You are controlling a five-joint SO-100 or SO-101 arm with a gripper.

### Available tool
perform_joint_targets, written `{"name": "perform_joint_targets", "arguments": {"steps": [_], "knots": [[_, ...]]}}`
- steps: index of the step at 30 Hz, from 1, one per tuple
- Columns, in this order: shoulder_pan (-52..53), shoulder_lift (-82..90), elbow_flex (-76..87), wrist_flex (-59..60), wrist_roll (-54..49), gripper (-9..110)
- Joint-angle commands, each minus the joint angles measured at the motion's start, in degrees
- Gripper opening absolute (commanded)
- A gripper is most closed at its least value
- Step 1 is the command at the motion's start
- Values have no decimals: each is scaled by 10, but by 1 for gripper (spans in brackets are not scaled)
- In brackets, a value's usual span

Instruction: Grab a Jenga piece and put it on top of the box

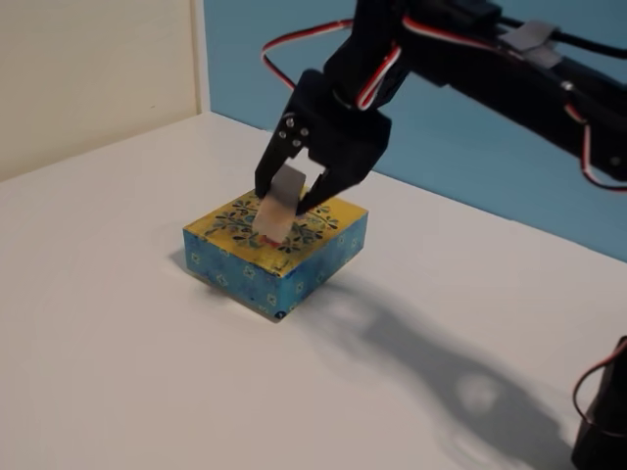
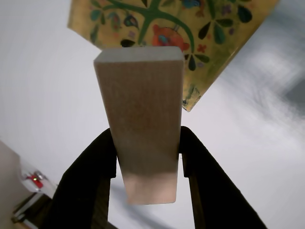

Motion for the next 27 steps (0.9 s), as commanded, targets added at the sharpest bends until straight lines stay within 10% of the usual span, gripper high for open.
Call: {"name": "perform_joint_targets", "arguments": {"steps": [1, 27], "knots": [[2, -2, -25, -2, -8, 0], [42, -61, -25, -30, -33, 0]]}}
